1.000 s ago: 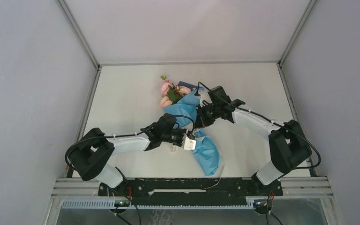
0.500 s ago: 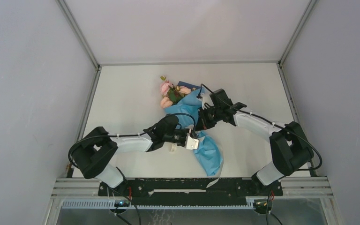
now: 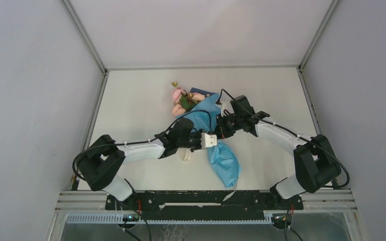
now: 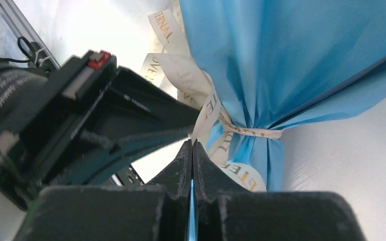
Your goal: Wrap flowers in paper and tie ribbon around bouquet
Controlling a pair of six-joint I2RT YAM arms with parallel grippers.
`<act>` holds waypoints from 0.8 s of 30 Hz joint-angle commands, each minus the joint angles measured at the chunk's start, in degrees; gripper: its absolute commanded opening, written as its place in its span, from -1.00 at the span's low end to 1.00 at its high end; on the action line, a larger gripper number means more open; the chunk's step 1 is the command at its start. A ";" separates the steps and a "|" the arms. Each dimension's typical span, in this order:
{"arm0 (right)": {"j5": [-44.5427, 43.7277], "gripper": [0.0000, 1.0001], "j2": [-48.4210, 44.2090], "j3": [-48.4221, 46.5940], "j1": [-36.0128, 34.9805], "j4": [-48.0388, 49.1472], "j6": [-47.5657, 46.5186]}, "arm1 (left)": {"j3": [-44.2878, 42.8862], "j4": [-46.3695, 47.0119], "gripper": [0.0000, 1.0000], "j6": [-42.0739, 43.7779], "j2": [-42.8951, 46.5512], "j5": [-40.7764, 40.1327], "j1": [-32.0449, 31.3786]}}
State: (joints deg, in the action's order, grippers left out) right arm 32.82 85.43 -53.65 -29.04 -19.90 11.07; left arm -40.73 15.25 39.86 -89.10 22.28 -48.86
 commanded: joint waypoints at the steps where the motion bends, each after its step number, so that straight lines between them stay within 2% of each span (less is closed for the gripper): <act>1: 4.83 -0.72 -3.19 -0.05 0.82 2.59 1.41 | -6.00 -10.53 -1.00 -13.29 3.95 -4.99 2.60; 3: 7.02 -0.27 -2.59 -0.09 1.13 3.71 1.49 | -6.19 -12.00 -1.00 -15.86 4.15 -4.64 2.85; 5: 7.85 0.01 -1.73 -0.60 2.19 3.99 1.23 | -5.97 -10.70 -1.00 -16.99 3.67 -3.51 2.79; 7: 8.14 0.19 -0.89 -1.74 4.13 3.35 1.00 | -5.39 -7.80 -1.00 -17.83 3.23 -3.31 2.75; 10: 8.48 0.26 0.08 -3.35 7.30 3.20 1.06 | -5.24 -6.76 -1.00 -17.39 2.58 -2.71 2.78; 16: 5.40 0.20 3.58 -4.97 9.52 3.60 0.88 | -5.24 -5.13 -1.00 -19.68 1.42 -0.79 2.81; 18: 4.00 0.03 6.19 -5.32 9.58 3.17 0.17 | -5.24 -4.08 -1.00 -20.34 1.18 -0.81 2.80; 21: 3.19 -0.35 10.04 -6.75 9.50 0.74 -1.87 | -5.32 -2.89 -1.00 -20.72 0.84 -1.03 2.89; 24: 5.25 -0.56 12.07 -6.89 9.19 0.06 -2.93 | -5.33 -2.77 -1.00 -20.65 0.56 -1.10 3.02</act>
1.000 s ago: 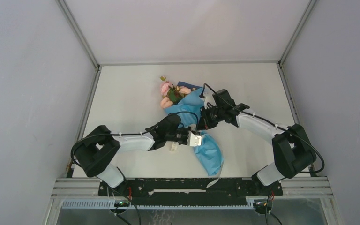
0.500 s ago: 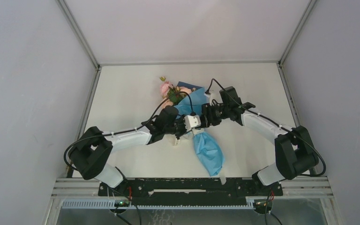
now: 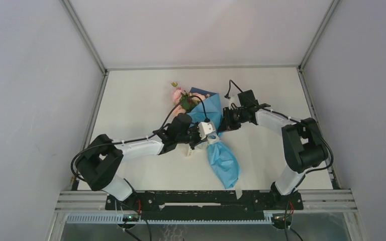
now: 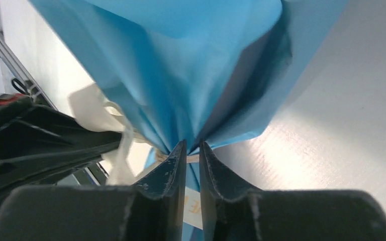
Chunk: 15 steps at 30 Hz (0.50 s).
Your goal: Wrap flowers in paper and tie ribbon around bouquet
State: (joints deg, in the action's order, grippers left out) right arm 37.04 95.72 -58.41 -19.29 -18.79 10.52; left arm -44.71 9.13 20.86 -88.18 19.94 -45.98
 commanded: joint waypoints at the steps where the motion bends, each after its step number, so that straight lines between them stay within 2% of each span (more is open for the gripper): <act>1: 2.35 -0.59 2.09 -2.11 -0.70 -1.17 -2.88 | -1.35 3.29 -1.00 -1.74 -0.47 1.24 0.16; 7: 13.08 -0.61 1.05 -0.70 -2.74 2.52 -4.19 | -1.61 3.53 -1.00 -1.96 -1.16 1.27 0.42; 15: 17.14 -0.53 3.37 -0.15 -2.59 6.65 -2.31 | -1.57 4.86 -1.00 -2.23 -1.46 -0.06 0.91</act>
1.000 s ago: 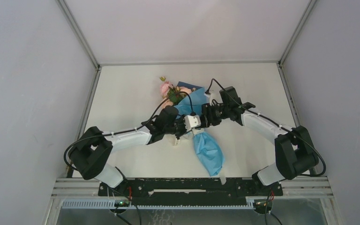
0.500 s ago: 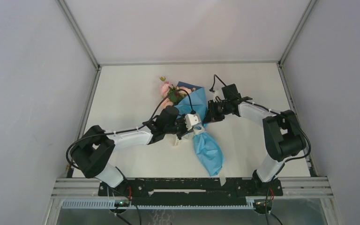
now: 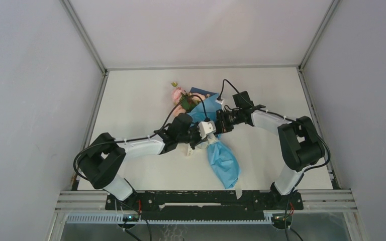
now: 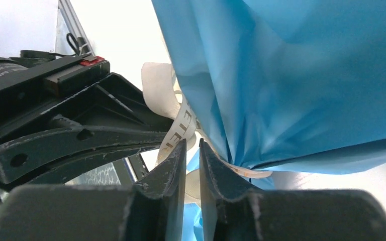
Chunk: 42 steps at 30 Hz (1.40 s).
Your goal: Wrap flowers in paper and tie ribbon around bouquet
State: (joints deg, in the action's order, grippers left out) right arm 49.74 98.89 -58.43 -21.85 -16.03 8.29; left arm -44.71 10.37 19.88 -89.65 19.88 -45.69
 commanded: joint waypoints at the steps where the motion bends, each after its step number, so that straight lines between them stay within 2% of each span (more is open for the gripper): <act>1: 5.10 -0.49 0.33 -0.14 0.01 3.97 -0.35 | -1.60 3.71 -1.00 -1.18 -0.12 -0.20 0.78; 5: 7.71 -0.36 0.47 -0.52 -0.09 4.09 -1.18 | -1.86 3.50 -1.00 -1.38 -0.92 0.04 1.21; 9: 5.34 -0.31 1.41 -1.10 -0.51 2.95 -1.89 | -2.12 5.12 -1.00 -2.00 -1.52 -0.32 1.48; 18: 0.93 -0.32 2.72 -1.59 -2.09 2.48 -2.70 | -1.53 6.04 -1.00 -4.01 -2.20 -0.51 2.24; 30: -9.36 -0.42 2.12 -5.51 -2.26 -4.50 -5.94 | -1.46 5.95 -1.00 -4.57 -2.73 0.26 2.47; 34: -9.69 -0.32 1.35 -6.33 -1.74 -5.96 -6.18 | -1.49 5.66 -1.00 -4.85 -2.86 0.41 2.53; 38: -7.67 -0.06 -0.89 -6.60 -0.22 -5.66 -4.99 | -1.69 5.69 -1.00 -4.94 -3.03 0.36 2.52; 42: -9.28 -0.03 -1.88 -7.35 0.16 -6.62 -4.67 | -1.99 6.23 -1.00 -5.19 -3.25 0.41 2.61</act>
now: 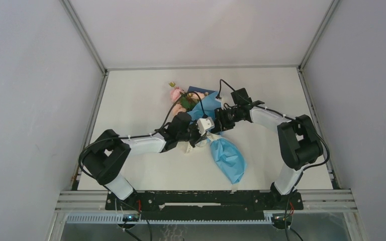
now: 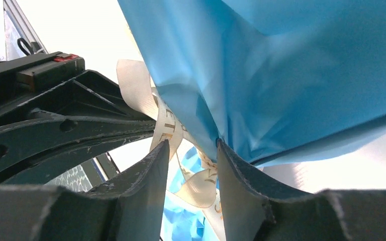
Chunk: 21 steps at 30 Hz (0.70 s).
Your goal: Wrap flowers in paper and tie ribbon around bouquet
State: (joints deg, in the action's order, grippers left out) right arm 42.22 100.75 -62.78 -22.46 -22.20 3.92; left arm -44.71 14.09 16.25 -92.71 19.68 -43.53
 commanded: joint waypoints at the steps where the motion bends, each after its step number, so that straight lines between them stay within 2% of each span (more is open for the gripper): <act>1: -2.65 -0.04 -3.56 -3.07 0.76 -0.70 -0.39 | -2.09 2.53 -1.00 -1.57 -0.27 0.65 0.42; 3: -3.86 -0.10 -2.78 -3.40 1.11 -1.71 -0.82 | -2.18 2.53 -1.00 -1.58 -0.39 0.78 0.43; 7: -5.36 -0.37 0.02 -5.43 1.22 -4.90 -2.90 | -2.41 2.53 -1.00 -1.91 -0.64 1.09 0.39; 10: -4.80 -0.46 2.44 -7.36 0.67 -8.67 -6.07 | -2.70 2.54 -1.00 -2.27 -0.93 1.22 0.35; 14: 0.84 -0.48 3.47 -7.70 0.91 -10.74 -9.74 | -2.96 2.53 -1.00 -2.45 -1.23 1.00 0.37; 21: 6.51 -0.40 4.74 -9.00 0.57 -9.87 -12.41 | -3.57 3.26 -1.00 -2.83 -1.69 1.07 0.36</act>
State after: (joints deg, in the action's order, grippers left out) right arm 43.44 105.23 -68.97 -21.47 -32.01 -4.93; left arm -44.73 14.70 14.81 -94.04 19.75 -43.48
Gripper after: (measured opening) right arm 0.293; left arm 0.005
